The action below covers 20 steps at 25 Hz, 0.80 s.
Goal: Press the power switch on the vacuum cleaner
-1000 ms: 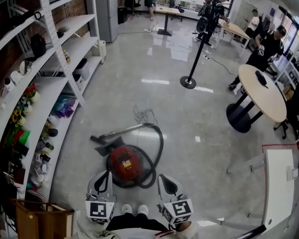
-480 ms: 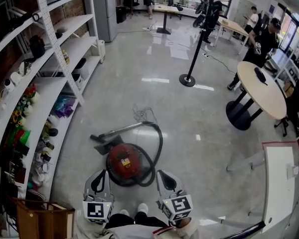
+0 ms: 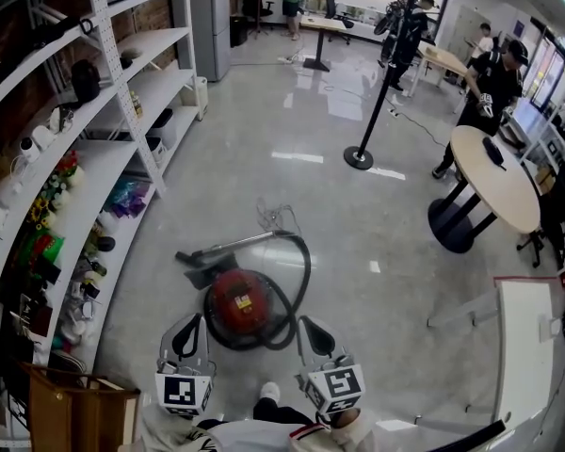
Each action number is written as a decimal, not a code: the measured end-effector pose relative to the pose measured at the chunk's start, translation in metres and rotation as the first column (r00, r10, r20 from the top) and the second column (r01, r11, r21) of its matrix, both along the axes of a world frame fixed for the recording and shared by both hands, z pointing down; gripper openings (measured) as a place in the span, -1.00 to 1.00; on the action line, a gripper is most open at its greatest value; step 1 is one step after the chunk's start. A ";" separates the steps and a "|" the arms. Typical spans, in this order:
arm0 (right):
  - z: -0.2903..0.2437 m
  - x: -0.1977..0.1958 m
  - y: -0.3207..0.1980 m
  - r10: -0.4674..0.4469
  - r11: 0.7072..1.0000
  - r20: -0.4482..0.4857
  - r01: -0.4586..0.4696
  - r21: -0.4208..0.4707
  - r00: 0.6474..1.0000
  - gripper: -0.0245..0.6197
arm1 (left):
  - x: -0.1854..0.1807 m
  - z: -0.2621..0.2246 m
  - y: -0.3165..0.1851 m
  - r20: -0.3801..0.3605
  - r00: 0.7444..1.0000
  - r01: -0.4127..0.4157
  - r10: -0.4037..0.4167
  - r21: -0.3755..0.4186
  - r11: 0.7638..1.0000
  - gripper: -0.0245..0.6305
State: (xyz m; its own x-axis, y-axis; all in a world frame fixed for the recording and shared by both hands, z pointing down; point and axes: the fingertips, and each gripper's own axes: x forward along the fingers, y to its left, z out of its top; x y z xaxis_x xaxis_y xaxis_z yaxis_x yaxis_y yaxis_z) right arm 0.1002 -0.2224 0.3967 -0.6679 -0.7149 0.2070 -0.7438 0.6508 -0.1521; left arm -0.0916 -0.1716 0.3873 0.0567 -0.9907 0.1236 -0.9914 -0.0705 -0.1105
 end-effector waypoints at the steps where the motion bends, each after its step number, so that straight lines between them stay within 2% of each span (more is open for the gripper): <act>1: 0.000 -0.002 0.006 0.001 1.000 -0.003 -0.001 0.002 1.000 -0.92 | -0.002 0.000 0.005 -0.002 1.000 -0.003 0.003 0.001 1.000 -0.93; 6: -0.003 -0.011 0.030 0.028 0.999 -0.032 -0.027 0.021 0.999 -0.92 | -0.011 -0.002 0.028 -0.007 1.000 -0.024 0.024 0.019 1.000 -0.93; 20: -0.011 -0.024 0.115 0.111 0.993 -0.033 -0.110 0.048 0.993 -0.92 | -0.036 -0.009 0.102 -0.010 0.996 -0.085 0.085 0.050 0.995 -0.93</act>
